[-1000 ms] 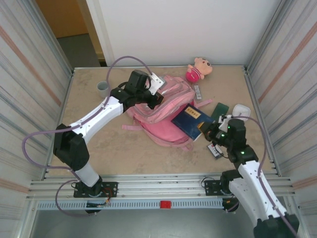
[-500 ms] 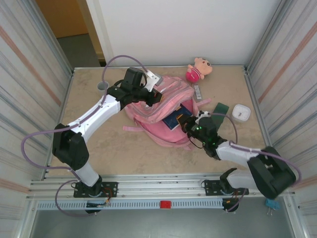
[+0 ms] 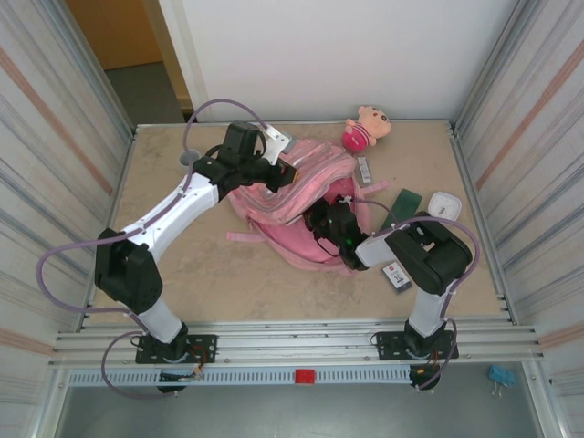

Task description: Pack books, pencil case, and school supplies into a backpack

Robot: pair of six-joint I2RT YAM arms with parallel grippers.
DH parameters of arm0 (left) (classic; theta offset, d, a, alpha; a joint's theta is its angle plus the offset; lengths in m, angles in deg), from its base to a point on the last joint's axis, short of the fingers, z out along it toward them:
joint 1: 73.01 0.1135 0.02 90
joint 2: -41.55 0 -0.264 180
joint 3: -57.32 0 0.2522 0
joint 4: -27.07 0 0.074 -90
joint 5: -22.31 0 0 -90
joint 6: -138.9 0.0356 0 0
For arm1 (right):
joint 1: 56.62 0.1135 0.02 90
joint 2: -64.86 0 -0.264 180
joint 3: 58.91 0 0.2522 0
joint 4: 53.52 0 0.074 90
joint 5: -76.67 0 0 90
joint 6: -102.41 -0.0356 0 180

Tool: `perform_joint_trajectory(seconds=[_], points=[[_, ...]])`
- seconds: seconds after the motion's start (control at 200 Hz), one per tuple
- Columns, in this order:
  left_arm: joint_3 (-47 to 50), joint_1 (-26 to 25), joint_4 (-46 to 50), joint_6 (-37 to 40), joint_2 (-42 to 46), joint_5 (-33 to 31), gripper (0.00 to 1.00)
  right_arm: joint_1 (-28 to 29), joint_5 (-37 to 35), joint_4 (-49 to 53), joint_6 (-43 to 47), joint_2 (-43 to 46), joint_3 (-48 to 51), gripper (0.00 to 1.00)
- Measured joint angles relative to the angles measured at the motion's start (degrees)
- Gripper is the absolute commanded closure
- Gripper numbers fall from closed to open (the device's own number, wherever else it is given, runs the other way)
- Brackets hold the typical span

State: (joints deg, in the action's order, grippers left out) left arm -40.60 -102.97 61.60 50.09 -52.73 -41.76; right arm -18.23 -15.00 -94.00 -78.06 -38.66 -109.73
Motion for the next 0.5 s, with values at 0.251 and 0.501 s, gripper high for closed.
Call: perform_joint_trajectory(seconds=[0.251,0.501], points=[[0.0,0.1,0.0,0.2,0.0,-0.2,1.0,0.0,-1.8,12.5,-0.4,4.6,0.2,0.51],[0.0,0.1,0.0,0.9,0.0,-1.1,1.0,-0.2,-1.7,24.3,2.2,17.0,4.5,0.43]])
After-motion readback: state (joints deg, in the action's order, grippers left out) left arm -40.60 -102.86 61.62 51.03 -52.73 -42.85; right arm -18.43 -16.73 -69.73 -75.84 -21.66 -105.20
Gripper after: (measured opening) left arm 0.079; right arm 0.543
